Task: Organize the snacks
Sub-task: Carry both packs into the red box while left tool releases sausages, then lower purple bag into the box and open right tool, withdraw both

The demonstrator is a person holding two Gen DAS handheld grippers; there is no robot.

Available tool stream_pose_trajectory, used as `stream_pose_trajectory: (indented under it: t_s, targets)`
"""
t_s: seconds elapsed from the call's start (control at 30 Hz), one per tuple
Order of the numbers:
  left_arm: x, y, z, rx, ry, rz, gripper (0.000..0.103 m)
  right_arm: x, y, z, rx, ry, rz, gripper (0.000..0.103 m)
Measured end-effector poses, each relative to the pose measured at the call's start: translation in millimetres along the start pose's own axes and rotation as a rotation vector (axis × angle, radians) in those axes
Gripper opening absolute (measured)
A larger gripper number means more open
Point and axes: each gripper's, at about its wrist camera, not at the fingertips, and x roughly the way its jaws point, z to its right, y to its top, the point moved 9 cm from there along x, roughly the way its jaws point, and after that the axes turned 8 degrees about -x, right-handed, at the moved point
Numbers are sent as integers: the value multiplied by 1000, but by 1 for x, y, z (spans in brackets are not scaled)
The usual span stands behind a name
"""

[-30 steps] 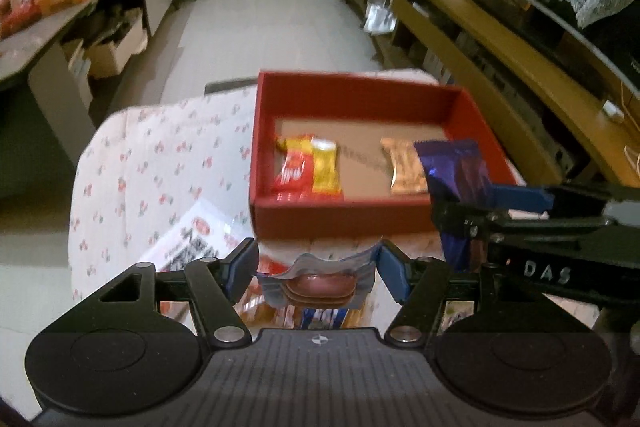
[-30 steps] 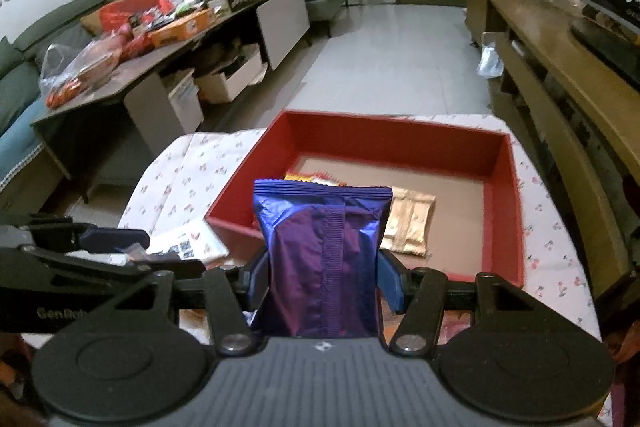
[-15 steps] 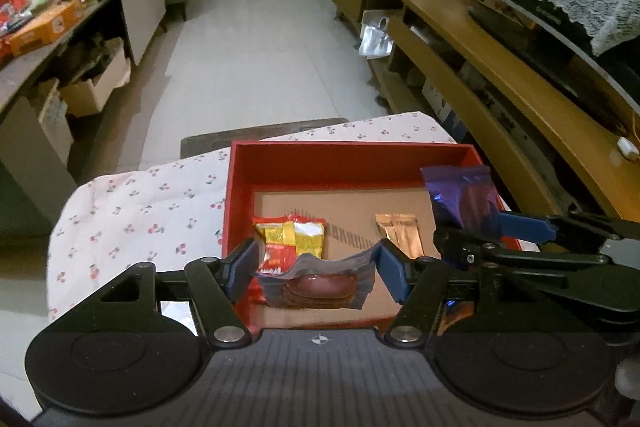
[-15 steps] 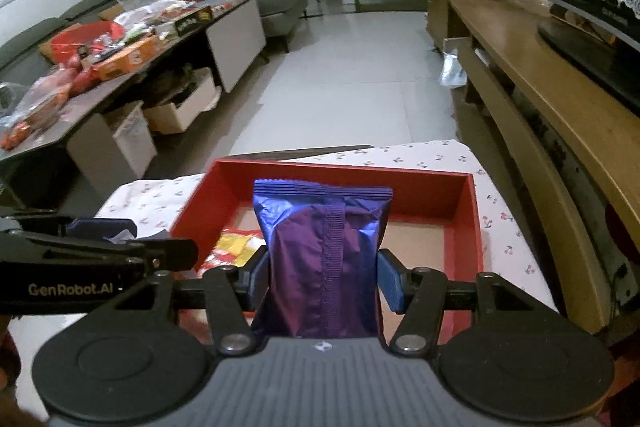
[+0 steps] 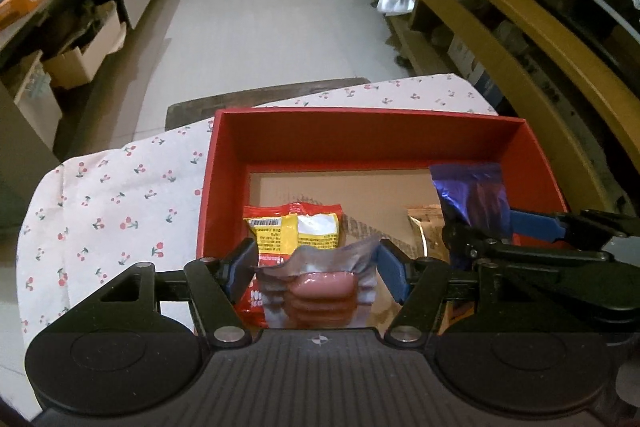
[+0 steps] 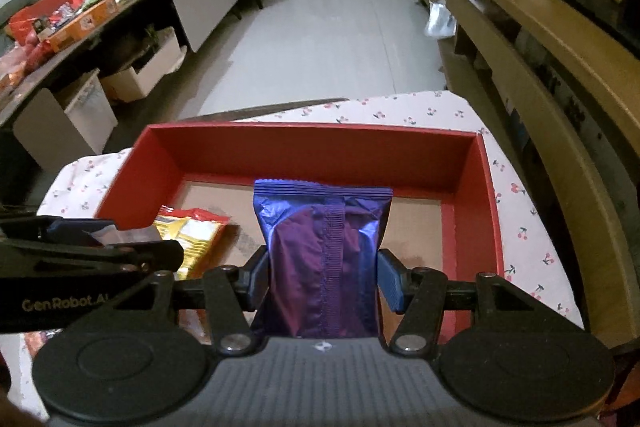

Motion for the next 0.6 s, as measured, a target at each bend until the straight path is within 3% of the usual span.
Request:
stream_pose_trajectory:
  t_s: [0.17,0.4,0.6]
  targets:
    - [9,-1,2,-2,11,-16,73,12,-1,3,-13,-31,-24,74]
    - [3,3,2,19,45,29,78,7,7,4,-41,-77,20,75]
    - [-7,7,2,16,25,49,82,-7,13,5,-29,-80,45,76]
